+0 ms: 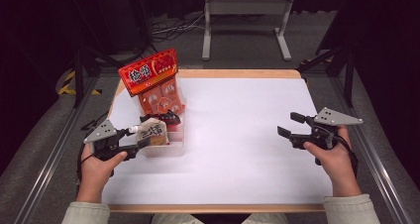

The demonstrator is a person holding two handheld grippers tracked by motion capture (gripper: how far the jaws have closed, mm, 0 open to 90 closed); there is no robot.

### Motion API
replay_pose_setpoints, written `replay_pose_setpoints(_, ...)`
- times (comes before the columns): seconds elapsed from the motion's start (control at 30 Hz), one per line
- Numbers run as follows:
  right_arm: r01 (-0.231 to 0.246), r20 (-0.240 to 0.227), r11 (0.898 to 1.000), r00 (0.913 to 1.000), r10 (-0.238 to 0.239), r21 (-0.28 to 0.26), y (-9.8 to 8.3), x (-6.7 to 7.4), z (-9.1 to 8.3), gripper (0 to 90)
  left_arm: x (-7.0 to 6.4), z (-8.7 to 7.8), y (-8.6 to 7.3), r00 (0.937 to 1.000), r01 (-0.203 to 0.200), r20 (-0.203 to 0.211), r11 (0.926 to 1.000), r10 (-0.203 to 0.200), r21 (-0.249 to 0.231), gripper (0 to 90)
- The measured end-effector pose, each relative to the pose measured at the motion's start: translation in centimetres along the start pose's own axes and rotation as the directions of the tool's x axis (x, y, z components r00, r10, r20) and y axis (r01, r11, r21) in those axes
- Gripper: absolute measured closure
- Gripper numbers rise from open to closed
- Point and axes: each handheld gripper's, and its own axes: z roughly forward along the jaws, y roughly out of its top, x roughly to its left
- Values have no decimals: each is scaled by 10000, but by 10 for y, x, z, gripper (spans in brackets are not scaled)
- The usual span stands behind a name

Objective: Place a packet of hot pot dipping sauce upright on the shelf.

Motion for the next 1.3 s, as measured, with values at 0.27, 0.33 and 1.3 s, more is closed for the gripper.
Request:
replay_pose_setpoints(0.27, 230, 43, 9991, 9997, -228, -347, -5, 0, -5, 253, -5, -22, -3, 9972, 0, -746, 10000, 2, 26, 121)
replay_pose_setpoints(0.33, 308, 116, 9988, 9995, -304, -371, -8, 0, -8, 239, -7, -28, -7, 9958, 21, -919, 9999, -11, 107, 100)
replay_pose_setpoints(1.3, -110, 1172, 9992, 9930, 154, -378, -93, -5, -19, 124, -4, -17, -58, 9874, 762, -1419, 9965, -708, 336, 93)
